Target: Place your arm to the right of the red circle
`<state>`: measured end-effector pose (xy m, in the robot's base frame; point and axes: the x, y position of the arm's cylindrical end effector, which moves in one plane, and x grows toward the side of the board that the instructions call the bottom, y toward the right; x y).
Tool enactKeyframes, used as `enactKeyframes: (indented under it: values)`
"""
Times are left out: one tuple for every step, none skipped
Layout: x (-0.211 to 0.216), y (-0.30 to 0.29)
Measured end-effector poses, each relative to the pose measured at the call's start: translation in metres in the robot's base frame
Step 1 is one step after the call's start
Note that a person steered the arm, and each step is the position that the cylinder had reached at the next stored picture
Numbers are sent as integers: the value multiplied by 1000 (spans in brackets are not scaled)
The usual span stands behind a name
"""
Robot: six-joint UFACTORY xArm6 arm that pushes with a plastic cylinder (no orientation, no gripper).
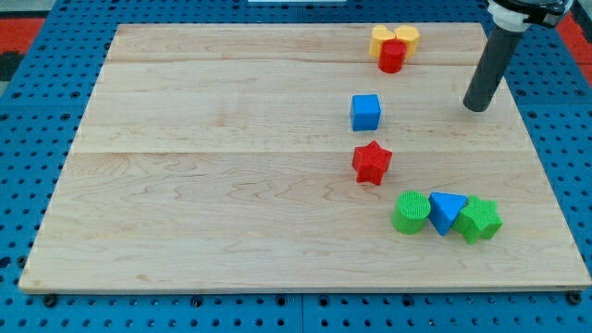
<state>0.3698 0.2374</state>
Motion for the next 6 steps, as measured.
enactKeyframes:
  values:
    - [3, 0]
    - [3, 1]
    - [-34, 18]
    - [-57, 18]
    - [-64, -5]
    - [-45, 24]
